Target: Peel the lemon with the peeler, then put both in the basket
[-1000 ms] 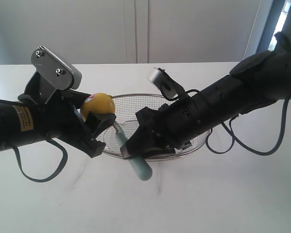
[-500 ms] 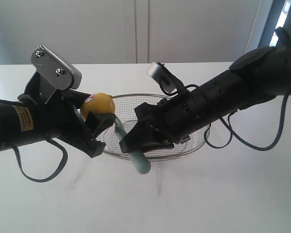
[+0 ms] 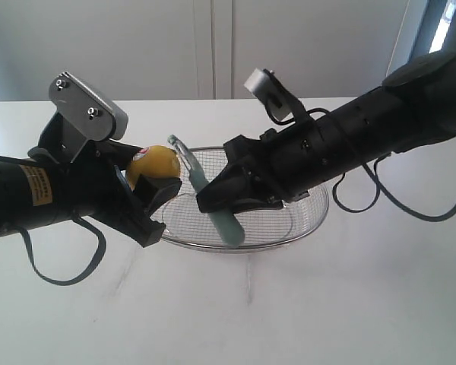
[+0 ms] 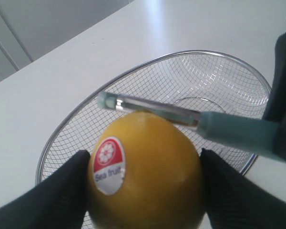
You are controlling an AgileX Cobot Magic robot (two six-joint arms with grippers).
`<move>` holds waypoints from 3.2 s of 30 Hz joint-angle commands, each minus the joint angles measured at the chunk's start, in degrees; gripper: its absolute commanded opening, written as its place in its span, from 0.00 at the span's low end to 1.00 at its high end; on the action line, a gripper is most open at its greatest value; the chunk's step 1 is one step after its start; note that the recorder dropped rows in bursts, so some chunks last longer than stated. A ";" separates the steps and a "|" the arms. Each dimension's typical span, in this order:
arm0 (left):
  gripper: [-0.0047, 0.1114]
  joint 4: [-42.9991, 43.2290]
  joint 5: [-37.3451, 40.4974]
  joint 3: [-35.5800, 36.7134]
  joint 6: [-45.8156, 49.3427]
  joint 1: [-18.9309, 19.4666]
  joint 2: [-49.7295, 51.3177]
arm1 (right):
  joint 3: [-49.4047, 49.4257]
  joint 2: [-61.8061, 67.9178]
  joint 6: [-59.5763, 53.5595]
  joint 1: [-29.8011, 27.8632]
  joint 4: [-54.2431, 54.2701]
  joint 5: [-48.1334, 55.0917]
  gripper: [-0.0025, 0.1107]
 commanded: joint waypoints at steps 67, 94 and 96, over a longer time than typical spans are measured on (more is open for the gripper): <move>0.04 0.31 -1.06 0.14 -0.29 -0.25 -0.24 | -0.10 3.63 3.60 2.28 -4.11 -1.21 0.02; 0.04 0.31 -1.06 0.14 -0.29 -0.25 -0.24 | -0.43 1.64 1.26 1.44 -2.76 -1.76 0.02; 0.04 0.31 -1.06 0.14 -0.29 -0.25 -0.24 | -0.43 0.94 1.26 1.05 -2.65 -1.89 0.02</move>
